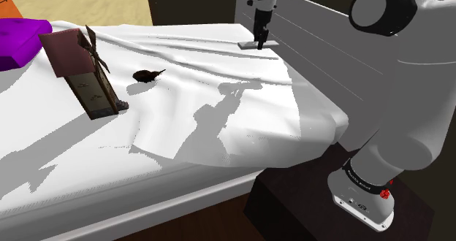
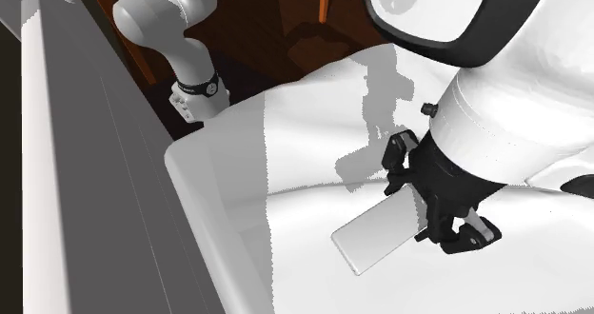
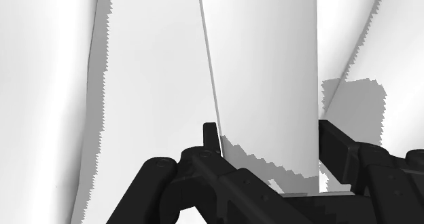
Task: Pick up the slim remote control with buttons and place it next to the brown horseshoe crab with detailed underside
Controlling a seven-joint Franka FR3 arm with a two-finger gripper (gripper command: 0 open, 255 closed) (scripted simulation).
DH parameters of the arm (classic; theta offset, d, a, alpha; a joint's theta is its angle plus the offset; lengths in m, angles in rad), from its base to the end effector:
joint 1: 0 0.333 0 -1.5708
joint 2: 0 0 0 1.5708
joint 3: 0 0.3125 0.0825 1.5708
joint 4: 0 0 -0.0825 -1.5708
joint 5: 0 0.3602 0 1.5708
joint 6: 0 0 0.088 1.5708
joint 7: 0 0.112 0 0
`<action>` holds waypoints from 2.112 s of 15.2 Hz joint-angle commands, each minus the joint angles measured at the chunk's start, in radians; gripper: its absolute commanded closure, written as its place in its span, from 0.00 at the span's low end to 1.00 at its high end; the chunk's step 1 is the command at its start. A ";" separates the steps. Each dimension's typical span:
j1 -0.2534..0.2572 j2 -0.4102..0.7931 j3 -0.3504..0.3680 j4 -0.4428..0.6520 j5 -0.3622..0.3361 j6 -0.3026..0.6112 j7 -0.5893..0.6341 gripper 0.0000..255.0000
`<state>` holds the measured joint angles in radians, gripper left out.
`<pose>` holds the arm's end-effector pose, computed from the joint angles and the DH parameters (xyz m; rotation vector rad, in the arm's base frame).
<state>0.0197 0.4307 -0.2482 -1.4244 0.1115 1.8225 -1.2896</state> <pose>0.6479 -0.1133 0.4524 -2.7015 -1.5703 0.0169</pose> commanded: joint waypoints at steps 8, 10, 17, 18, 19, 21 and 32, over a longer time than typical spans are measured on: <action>0.140 -0.021 0.052 -0.026 -0.022 0.012 0.191 1.00; 0.168 -0.016 0.064 -0.018 -0.025 0.009 0.232 1.00; 0.264 0.032 0.105 0.059 -0.034 -0.015 0.373 1.00; 0.277 0.043 0.110 0.076 -0.035 -0.021 0.392 1.00; 0.290 0.055 0.115 0.095 -0.036 -0.028 0.412 1.00; 0.316 0.083 0.126 0.140 -0.037 -0.043 0.450 1.00; 0.424 0.274 0.164 0.414 -0.042 -0.122 0.607 1.00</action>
<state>0.4426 0.7009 -0.0842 -1.0070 0.0700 1.6916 -0.6847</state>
